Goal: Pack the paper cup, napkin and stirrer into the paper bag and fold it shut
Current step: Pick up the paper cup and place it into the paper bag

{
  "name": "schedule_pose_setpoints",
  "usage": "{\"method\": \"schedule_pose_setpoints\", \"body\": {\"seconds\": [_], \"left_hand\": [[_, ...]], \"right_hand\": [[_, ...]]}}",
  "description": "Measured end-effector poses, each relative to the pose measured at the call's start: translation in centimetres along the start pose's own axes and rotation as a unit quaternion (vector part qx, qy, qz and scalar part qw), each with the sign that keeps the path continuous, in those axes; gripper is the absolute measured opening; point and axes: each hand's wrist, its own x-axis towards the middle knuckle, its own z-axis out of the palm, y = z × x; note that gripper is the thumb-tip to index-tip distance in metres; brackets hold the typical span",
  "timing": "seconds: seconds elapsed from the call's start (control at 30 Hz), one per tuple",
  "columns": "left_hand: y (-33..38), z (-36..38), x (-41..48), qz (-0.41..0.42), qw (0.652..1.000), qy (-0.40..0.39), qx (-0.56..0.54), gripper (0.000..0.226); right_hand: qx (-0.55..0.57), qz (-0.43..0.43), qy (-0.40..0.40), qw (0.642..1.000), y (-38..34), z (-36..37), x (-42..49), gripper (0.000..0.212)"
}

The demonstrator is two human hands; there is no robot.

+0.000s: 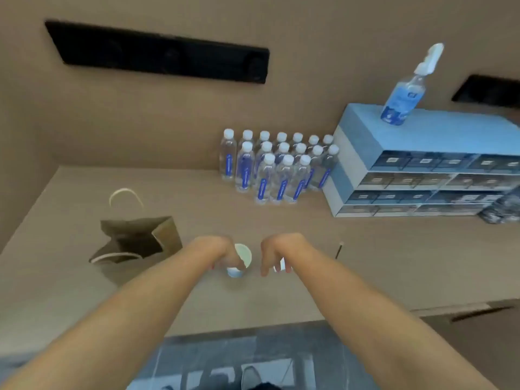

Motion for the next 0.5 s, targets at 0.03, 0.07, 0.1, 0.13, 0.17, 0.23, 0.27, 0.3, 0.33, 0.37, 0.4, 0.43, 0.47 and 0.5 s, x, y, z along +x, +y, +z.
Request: {"method": "schedule_pose_setpoints", "body": {"seconds": [0.03,0.07,0.1,0.13,0.17,0.23,0.27,0.3,0.33,0.37,0.4,0.43,0.47,0.5], "left_hand": [[0.1,0.9,0.1,-0.003,1.0,-0.007,-0.011,0.065],[0.0,1.6,0.7,-0.001,1.0,0.001,-0.026,0.062],[-0.3,2.7,1.3,0.005,1.0,0.005,-0.031,0.059],[-0.5,3.8,1.7,0.004,0.999,0.013,-0.037,0.058],[-1.0,4.9,2.3,0.001,0.999,0.013,-0.042,0.059],[-2.1,7.0,3.9,-0.027,0.995,0.016,-0.095,0.066],[-2.6,7.9,4.7,-0.046,0.988,0.022,-0.142,0.068],[-3.1,8.9,5.5,-0.053,0.979,0.035,-0.195,0.07],[-3.4,9.6,6.1,-0.046,0.967,0.05,-0.247,0.073],[-3.6,10.3,6.9,-0.033,0.952,0.068,-0.295,0.077],[-3.5,10.6,7.5,-0.014,0.937,0.085,-0.338,0.081],[-3.4,11.0,8.1,0.009,0.921,0.104,-0.376,0.082],[-3.2,11.2,8.6,0.03,0.904,0.12,-0.408,0.08],[-3.1,11.4,9.0,0.046,0.888,0.131,-0.437,0.076]], "right_hand": [[-0.024,0.006,-0.002,1.0,0.2,0.9,0.5,0.033],[-0.039,0.01,0.025,0.999,0.6,1.4,1.3,0.033],[-0.046,0.008,0.041,0.998,1.0,2.3,2.2,0.031],[-0.03,0.0,0.051,0.998,1.3,3.3,3.1,0.03],[0.002,-0.011,0.061,0.998,1.4,4.1,4.0,0.03],[0.061,-0.035,0.093,0.993,1.7,5.3,5.7,0.019],[0.09,-0.052,0.105,0.989,1.8,5.9,6.9,0.015],[0.136,-0.071,0.121,0.981,1.8,6.6,8.0,0.022],[0.196,-0.095,0.135,0.967,1.7,7.1,8.9,0.033],[0.267,-0.125,0.142,0.945,1.5,7.6,9.8,0.044],[0.341,-0.162,0.144,0.915,1.1,7.9,10.5,0.054],[0.407,-0.198,0.143,0.88,0.8,8.2,11.0,0.063],[0.451,-0.221,0.142,0.853,0.4,8.4,11.5,0.067],[0.477,-0.234,0.14,0.836,0.1,8.5,11.7,0.068]]}}
